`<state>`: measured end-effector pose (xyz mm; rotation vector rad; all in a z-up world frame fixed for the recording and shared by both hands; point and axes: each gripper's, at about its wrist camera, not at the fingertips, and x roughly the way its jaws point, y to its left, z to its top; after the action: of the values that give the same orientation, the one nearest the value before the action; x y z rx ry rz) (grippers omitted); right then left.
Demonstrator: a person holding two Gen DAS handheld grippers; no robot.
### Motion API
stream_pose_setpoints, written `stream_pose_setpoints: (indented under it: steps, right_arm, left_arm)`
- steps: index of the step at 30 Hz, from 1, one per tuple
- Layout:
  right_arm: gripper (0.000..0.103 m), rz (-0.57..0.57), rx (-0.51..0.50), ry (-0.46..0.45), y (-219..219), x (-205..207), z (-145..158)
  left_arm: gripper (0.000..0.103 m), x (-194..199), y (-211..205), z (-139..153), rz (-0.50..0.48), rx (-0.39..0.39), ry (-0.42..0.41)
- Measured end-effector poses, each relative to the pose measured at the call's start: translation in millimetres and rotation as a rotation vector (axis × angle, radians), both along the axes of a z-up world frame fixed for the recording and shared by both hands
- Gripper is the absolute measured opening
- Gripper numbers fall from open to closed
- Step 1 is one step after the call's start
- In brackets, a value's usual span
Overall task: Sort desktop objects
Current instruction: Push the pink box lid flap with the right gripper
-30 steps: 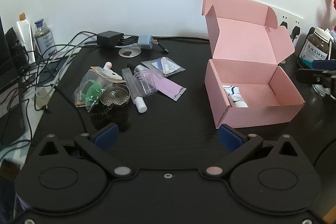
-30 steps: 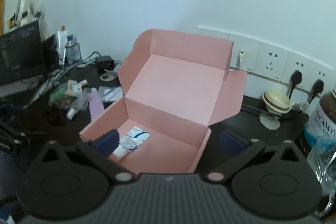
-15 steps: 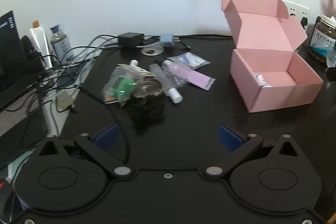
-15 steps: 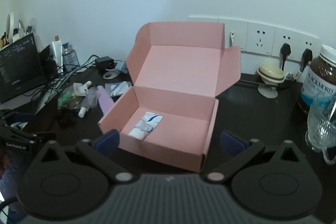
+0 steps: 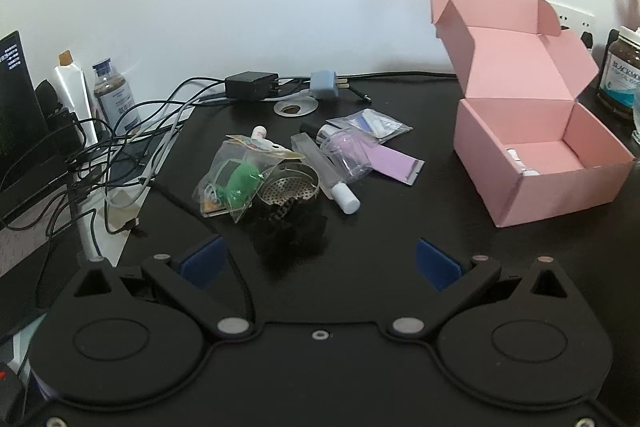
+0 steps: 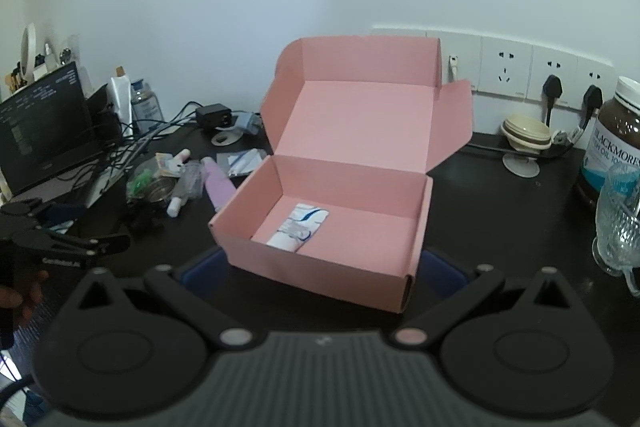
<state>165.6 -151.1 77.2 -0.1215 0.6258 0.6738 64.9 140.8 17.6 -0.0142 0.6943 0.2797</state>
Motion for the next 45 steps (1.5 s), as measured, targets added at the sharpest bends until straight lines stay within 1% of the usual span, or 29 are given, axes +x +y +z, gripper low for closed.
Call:
stream_pose_setpoints:
  steps: [7, 15, 23, 26, 30, 33, 37, 39, 41, 43, 45]
  right_arm:
    - [0.102, -0.018, -0.002, 0.016, -5.6, 3.2, -4.3]
    - [0.102, -0.044, -0.006, 0.033, -12.1, 8.1, -8.9]
    - [0.102, -0.047, -0.004, 0.034, -9.5, 11.4, -10.3]
    - [0.102, -0.048, -0.003, 0.035, -8.6, 12.7, -10.2]
    - [0.102, -0.03, -0.01, 0.01, -8.7, 20.8, -5.0]
    - [0.102, -0.005, -0.009, -0.023, -9.9, 38.5, 3.0]
    - [0.102, 0.044, 0.008, -0.045, -13.3, 80.5, 11.2]
    - [0.102, 0.071, 0.031, -0.023, -16.3, 104.9, 10.0]
    - [0.102, 0.106, 0.065, 0.019, -19.5, 129.4, 5.7]
    - [0.102, 0.147, 0.1, 0.069, -20.4, 153.0, -0.8]
    - [0.102, 0.179, 0.112, 0.103, -18.0, 171.0, -9.1]
  left_arm:
    - [0.099, 11.6, 14.5, 1.3, 0.039, -0.031, -0.01]
    - [0.099, 17.0, 15.8, 2.2, 0.033, -0.038, -0.015]
    - [0.099, 18.5, 17.0, 5.1, 0.035, -0.055, -0.021]
    - [0.1, 21.3, 12.9, 10.9, 0.023, -0.083, -0.037]
    - [0.1, 34.6, -8.1, 21.1, -0.034, -0.108, -0.055]
    - [0.1, 46.7, -31.0, 27.7, -0.096, -0.135, -0.062]
    - [0.1, 63.3, -66.6, 30.5, -0.176, -0.173, -0.056]
    - [0.1, 70.8, -81.2, 28.8, -0.195, -0.161, -0.04]
    - [0.1, 78.2, -93.8, 26.2, -0.202, -0.14, -0.019]
    - [0.1, 85.1, -101.0, 22.7, -0.186, -0.124, 0.002]
    - [0.1, 89.6, -104.8, 17.7, -0.163, -0.125, 0.021]
